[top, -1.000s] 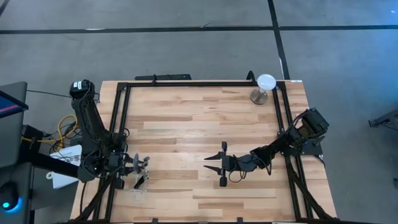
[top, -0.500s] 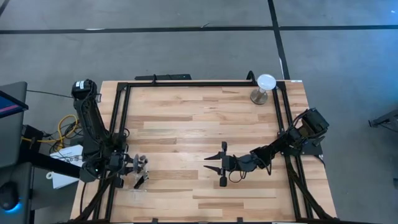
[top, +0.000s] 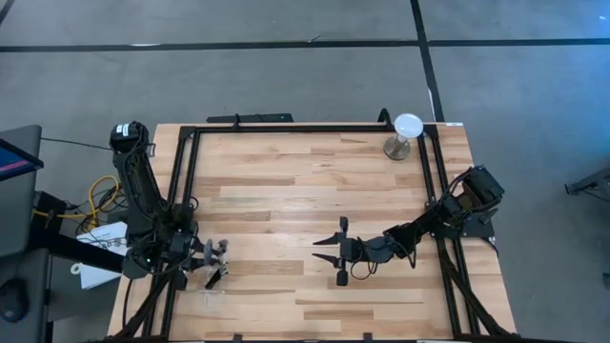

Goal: Put items in baskets/containers
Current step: Put the highlighter brush into the transparent organizer

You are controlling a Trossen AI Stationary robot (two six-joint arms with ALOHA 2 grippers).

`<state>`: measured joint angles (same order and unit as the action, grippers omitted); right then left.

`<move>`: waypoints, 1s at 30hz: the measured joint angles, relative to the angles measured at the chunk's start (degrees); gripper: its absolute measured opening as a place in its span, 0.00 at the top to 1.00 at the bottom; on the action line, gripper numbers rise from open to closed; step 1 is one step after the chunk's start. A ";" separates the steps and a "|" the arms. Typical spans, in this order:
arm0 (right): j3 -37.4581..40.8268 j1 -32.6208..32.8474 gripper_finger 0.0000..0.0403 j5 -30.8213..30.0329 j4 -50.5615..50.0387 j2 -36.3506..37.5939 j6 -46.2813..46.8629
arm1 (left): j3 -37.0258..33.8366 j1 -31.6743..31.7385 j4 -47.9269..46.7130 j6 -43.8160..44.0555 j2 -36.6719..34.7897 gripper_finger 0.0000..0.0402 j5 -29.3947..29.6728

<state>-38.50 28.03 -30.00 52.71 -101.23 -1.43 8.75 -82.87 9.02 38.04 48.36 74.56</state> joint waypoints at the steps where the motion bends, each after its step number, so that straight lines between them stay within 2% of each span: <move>1: 0.00 0.00 0.70 0.00 0.00 0.00 0.00 | 0.00 0.00 0.00 0.00 0.00 0.74 0.02; 11: 0.00 0.00 0.70 0.00 0.00 0.00 0.00 | 0.00 0.11 0.30 0.33 0.00 0.69 3.72; 24: 0.00 0.02 0.70 0.00 -0.02 0.00 0.00 | 0.00 0.11 0.49 1.68 0.00 0.58 3.85; 30: 0.00 0.02 0.70 0.00 -0.01 -0.02 0.02 | 0.02 3.37 0.63 1.68 0.00 0.50 4.31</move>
<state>-38.50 28.05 -30.00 52.70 -101.25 -1.42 8.78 -79.50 9.65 39.72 48.36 78.87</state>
